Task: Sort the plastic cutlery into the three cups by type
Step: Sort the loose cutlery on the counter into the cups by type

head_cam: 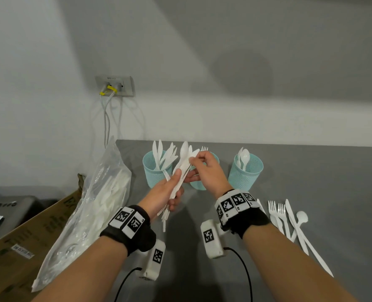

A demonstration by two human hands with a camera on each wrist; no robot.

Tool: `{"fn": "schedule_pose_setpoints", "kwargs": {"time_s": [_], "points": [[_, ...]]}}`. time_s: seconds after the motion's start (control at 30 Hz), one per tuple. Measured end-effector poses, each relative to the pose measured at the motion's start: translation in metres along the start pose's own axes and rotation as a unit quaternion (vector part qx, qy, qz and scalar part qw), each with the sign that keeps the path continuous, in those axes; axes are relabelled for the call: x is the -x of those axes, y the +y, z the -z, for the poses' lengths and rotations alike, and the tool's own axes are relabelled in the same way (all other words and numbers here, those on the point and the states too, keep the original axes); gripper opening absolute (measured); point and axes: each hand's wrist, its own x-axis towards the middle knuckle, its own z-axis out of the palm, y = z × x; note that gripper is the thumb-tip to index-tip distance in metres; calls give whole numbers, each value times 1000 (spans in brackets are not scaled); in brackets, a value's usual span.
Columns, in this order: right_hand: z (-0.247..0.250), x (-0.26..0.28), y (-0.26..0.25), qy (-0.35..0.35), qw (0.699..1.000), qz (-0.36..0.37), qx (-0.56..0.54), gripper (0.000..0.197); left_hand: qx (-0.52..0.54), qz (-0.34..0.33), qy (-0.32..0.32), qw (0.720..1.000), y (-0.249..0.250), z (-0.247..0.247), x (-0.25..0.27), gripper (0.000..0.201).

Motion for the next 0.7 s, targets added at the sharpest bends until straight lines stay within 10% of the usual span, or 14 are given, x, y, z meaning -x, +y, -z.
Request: {"fn": "schedule_pose_setpoints", "kwargs": {"time_s": [0.7], "points": [[-25, -11, -1, -66, 991, 31, 116, 19, -27, -32, 129, 991, 4, 11, -5, 32]]}}
